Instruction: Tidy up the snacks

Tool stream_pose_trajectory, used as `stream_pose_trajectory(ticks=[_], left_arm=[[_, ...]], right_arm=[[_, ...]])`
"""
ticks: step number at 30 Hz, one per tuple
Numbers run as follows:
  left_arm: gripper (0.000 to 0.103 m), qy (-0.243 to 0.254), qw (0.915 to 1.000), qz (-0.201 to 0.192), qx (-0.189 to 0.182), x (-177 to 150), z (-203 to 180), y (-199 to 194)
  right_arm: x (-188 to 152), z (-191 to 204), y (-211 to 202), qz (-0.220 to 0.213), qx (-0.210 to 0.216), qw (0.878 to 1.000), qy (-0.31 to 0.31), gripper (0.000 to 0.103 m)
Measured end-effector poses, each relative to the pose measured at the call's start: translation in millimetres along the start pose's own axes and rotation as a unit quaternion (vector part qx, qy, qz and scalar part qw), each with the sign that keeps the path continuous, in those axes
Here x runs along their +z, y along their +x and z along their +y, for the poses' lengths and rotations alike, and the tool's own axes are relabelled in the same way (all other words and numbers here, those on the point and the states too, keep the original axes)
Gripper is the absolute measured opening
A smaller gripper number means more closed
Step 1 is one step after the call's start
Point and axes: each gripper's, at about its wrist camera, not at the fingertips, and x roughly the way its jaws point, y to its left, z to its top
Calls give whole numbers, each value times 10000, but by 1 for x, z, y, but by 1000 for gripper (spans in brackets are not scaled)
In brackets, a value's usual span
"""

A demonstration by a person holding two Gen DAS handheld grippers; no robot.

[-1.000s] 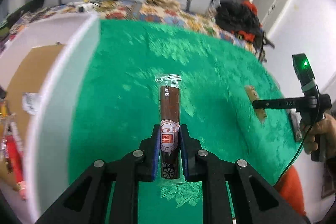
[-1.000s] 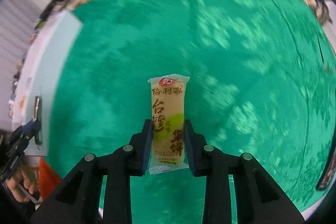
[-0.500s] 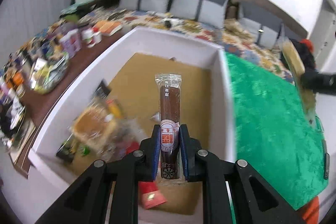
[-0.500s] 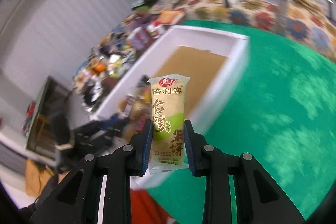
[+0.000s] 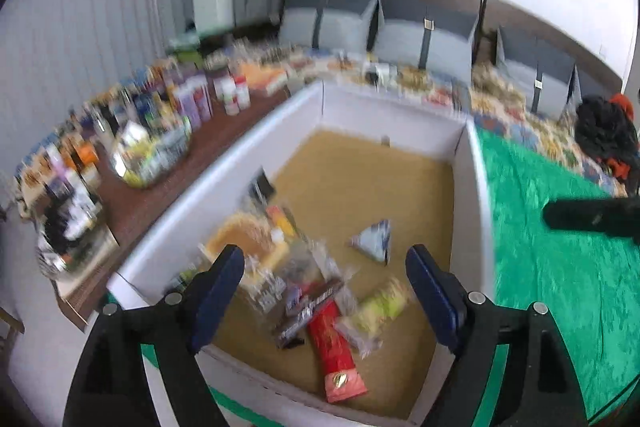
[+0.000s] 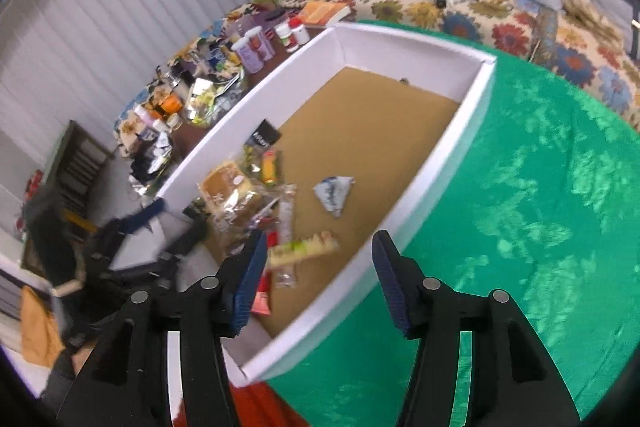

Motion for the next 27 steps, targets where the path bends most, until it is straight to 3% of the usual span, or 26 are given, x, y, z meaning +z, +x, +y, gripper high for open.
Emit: stream_pose_trajectory(ticks=[2,5,9,11,15,17,21,27], left_arm=[[102,-4,9991,-426,57,8,-4,-25],[103,-181,9956,-896,201,16,-4,-53],[103,-455,9958,-393,693,23,5,-51],[103,-556,9919,-188,1127,21,9,-47],[103,-411,9844,-224,1696,11,9,-54],[103,-400,9843,-227,1704,8,10,-58],[103,-492,9899,-91,1324,5,15,-63],[103,-478,9911,-65,1242,6,16,-67]], right_arm=[[-1,2,-7,-91,-133,9998,-117,63],[0,9,-13,-192,-265,9990,-290,64],[1,21,-20,-332,-345,9981,-399,73],[1,27,-24,-397,-374,9975,-449,75],[-3,36,-29,-468,-590,9954,-595,77],[-6,41,-30,-490,-710,9938,-697,77],[-8,47,-30,-473,-825,9924,-784,77],[-9,57,-28,-472,-867,9917,-827,77]])
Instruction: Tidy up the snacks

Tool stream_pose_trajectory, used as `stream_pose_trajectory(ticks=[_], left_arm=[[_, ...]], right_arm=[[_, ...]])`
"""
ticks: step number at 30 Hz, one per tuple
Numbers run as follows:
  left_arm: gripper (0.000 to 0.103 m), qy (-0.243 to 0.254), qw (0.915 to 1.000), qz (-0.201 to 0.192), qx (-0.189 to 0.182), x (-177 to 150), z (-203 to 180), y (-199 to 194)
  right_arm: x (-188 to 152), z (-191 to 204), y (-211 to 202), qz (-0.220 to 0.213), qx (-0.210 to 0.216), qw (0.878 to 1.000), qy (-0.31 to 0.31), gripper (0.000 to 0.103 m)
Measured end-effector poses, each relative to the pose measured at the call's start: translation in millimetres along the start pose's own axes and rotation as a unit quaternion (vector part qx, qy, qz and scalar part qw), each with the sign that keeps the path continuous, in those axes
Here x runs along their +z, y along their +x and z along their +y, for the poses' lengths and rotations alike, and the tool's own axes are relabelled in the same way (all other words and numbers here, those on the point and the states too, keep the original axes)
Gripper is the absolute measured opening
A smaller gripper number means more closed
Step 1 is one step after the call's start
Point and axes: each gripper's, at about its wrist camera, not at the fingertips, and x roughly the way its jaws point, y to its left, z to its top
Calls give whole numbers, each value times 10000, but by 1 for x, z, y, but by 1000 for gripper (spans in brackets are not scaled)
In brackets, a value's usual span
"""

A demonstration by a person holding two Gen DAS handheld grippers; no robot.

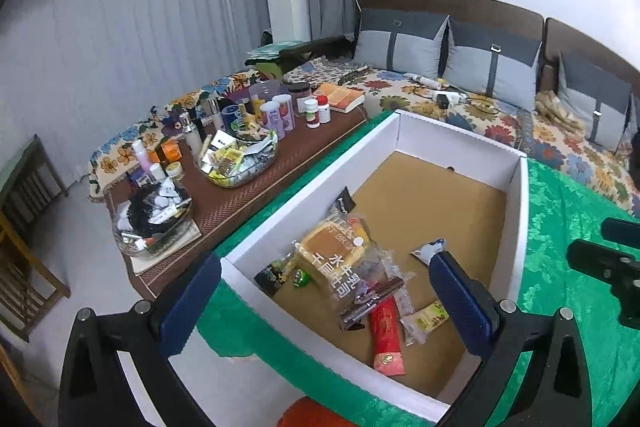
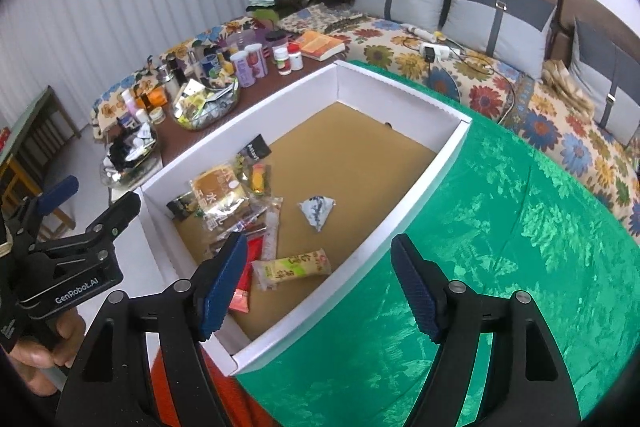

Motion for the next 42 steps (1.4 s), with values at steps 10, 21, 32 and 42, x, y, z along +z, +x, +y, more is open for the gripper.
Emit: stream_pose_trajectory(ticks=[10,21,32,42], left_arm=[[103,-38,9999,-20,113,4,7,-8],[103,-125,9998,-23,160,3,13,-10],[103,-123,9998,120,68,5,11,-2],[103,-207,9994,258,-92,3,12,3]], right_arm=[[-3,13,-3,-101,-126,9997,-177,77],[-2,17,-3,-105,-161,9994,-296,77],[-1,20,-2,-79,-104,9995,-292,77],[-1,23,-2,-66,-76,9995,-305,77]])
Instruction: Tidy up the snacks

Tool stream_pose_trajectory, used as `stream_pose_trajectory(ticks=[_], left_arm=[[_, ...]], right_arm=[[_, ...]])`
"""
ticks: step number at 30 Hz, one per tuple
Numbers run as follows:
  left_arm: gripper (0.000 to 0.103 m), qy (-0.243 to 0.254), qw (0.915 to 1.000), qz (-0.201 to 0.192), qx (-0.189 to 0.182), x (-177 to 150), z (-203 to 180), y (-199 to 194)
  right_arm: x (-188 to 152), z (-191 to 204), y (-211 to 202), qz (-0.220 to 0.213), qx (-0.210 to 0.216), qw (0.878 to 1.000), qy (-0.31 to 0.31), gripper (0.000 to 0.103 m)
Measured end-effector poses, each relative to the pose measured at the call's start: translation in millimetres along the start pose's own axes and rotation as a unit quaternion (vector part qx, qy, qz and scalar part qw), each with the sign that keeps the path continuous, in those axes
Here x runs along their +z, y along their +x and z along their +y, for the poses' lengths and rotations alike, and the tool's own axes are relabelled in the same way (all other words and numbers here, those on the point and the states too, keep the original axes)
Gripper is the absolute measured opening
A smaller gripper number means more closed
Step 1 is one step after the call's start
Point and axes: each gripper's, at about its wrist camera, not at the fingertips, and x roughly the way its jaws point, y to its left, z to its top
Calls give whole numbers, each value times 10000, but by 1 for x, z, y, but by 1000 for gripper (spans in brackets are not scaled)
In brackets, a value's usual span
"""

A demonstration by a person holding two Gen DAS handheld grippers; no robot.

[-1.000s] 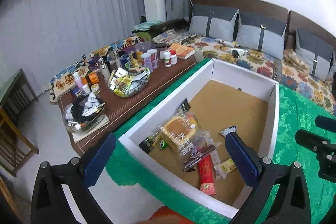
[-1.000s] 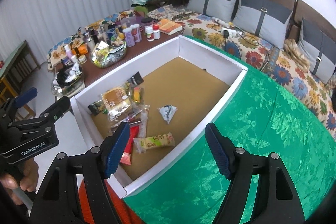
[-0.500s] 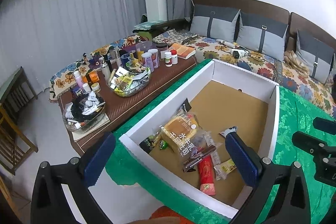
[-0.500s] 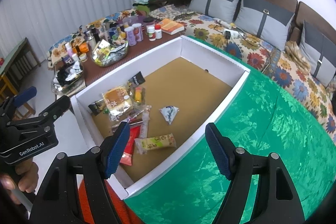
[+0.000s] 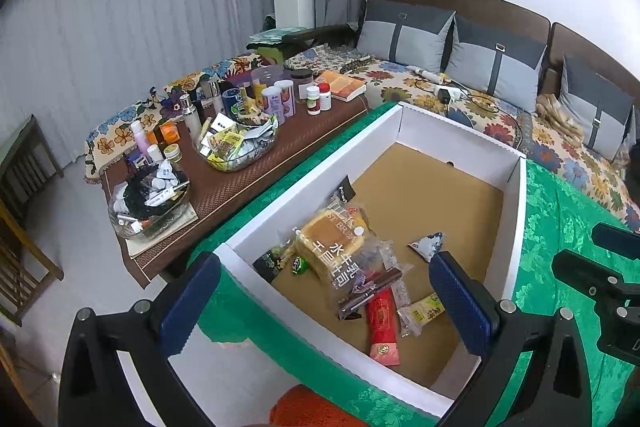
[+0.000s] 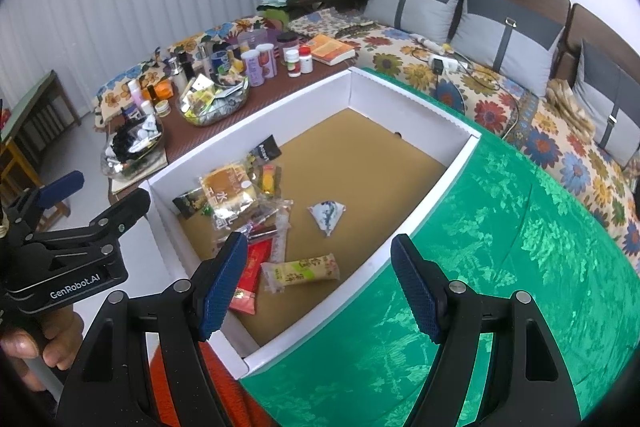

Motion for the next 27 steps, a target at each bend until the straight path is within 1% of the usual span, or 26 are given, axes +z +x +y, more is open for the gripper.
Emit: stream_pose_trajectory(ticks=[18,27], left_arm=[[103,-14,10000,13,-16,1,1,2],[103,-5,10000,-12,48,-1,-2,0]], right_arm=[[-1,0,1,11,28,10000,16,77],[2,2,1,-5,49,10000,26,77]])
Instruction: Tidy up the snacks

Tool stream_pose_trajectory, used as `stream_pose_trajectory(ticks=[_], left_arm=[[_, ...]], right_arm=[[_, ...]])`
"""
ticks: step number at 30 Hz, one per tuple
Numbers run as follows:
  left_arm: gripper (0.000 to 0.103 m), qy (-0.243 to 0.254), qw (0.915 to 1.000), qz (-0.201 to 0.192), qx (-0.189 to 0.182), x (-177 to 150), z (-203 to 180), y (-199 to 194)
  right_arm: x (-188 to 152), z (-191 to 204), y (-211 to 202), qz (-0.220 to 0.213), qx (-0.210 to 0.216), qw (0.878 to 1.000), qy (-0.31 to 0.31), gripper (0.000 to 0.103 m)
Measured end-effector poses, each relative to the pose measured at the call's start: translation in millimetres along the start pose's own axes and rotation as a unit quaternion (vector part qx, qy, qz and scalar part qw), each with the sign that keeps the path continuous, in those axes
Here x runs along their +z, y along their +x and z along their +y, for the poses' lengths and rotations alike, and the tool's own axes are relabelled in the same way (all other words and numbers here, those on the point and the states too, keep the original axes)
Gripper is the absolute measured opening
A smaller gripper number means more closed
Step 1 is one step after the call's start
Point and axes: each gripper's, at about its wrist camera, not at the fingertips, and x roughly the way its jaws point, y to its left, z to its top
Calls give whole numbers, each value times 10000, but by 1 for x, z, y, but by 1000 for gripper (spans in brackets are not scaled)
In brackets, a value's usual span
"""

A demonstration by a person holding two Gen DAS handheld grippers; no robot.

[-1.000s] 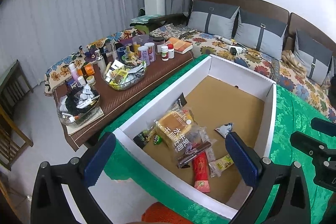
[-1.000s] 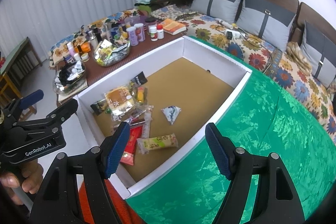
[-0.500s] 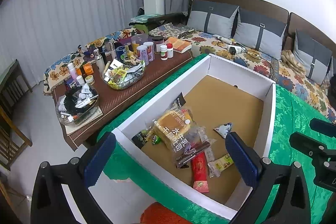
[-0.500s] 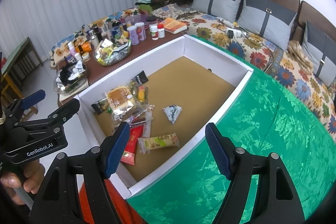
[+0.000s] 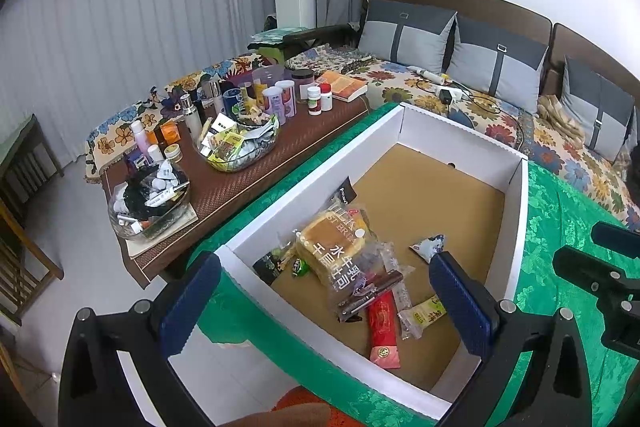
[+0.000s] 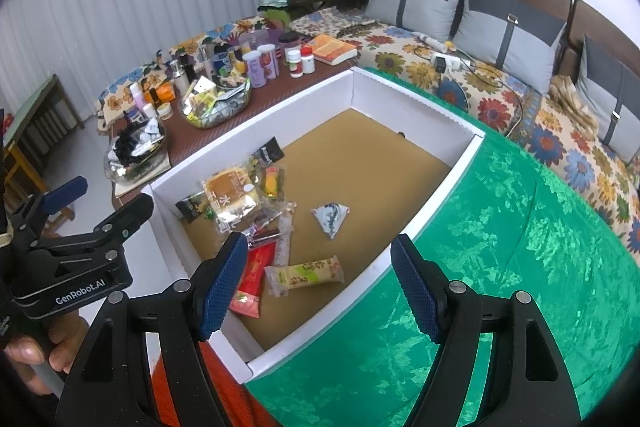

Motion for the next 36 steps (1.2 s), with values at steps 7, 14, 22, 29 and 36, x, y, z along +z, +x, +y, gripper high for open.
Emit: stream_pose_trajectory(ticks=[7,14,22,29,36], left_arm=[[103,4,10000,53,2,3,0,2],[103,22,10000,66,-31,4,0,3],[103,-41,10000,50,-65,4,-1,0],[103,-40,9994,335,26,3,-2,7],[103,-28,9997,251,19,3,-1,3]], right_arm=[[2,4,2,14,13,10000,18,77],[3,3,4,13,29,10000,32,77],[4,3,3,4,42,10000,39,77],[6,6,3,9,60,10000,12,77],[7,11,3,29,80,10000,-7,77]])
